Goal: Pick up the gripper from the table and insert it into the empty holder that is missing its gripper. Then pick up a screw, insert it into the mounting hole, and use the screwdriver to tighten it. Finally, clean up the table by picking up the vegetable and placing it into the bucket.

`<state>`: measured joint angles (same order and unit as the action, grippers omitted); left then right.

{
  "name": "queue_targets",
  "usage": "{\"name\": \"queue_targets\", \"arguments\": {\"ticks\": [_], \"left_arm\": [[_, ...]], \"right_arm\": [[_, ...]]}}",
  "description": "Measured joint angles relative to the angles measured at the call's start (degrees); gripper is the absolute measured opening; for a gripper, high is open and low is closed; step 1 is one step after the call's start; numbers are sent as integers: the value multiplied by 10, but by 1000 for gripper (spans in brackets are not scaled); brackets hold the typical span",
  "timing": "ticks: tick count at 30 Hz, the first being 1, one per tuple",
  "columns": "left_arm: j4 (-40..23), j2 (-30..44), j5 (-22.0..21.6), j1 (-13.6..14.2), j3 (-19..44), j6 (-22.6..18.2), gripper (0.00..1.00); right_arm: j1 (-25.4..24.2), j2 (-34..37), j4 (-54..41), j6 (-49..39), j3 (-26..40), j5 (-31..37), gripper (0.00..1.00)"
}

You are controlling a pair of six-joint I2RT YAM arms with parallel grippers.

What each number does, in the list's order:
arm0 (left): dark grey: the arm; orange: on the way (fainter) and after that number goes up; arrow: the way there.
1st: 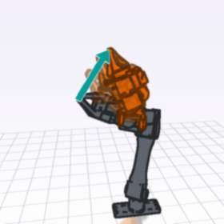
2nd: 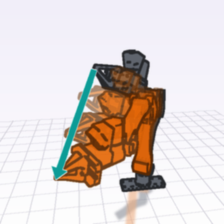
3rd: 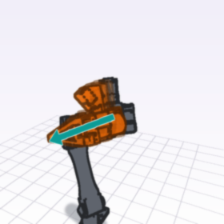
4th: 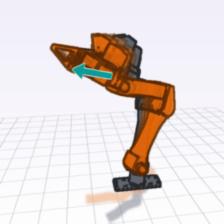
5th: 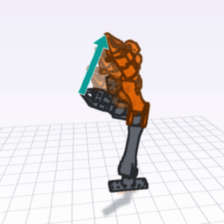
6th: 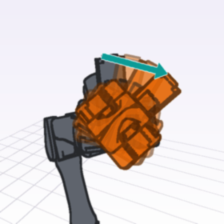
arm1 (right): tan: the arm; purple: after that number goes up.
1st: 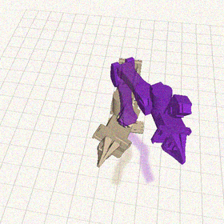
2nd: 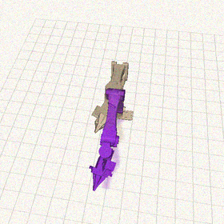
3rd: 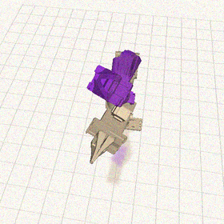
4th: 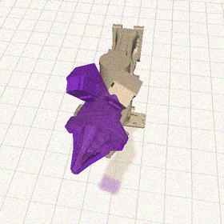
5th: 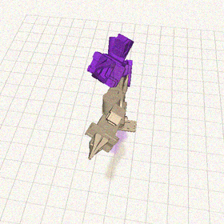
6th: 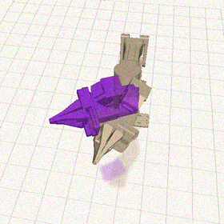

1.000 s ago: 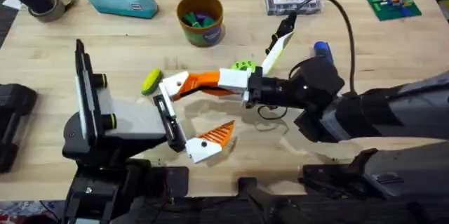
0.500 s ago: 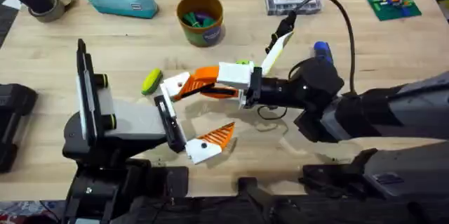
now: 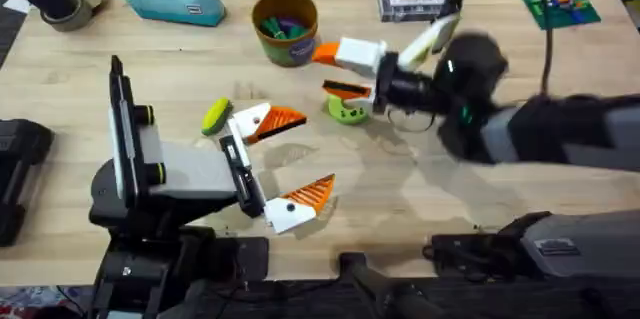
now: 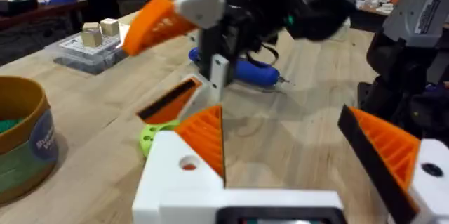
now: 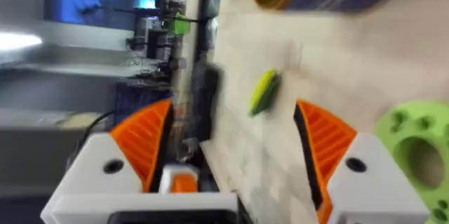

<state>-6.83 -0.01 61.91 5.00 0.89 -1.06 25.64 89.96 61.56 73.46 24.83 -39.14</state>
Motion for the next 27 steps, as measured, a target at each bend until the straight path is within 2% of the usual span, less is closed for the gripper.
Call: {"name": "queue_targets", "arguments": {"ticks": [9, 15, 21, 27], "left_arm": [[0, 0, 0, 0, 0, 0, 992], [0, 0, 0, 0, 0, 0, 992], [0, 0, 0, 0, 0, 0, 992], [0, 0, 0, 0, 0, 0, 992]], "right_arm": [[-58, -78, -532, -277, 269, -42, 996], [-78, -115, -873, -477, 419, 3, 996], [-78, -131, -1062, -585, 477, 81, 996], [-64, -155, -1154, -625, 479, 176, 996]]}}
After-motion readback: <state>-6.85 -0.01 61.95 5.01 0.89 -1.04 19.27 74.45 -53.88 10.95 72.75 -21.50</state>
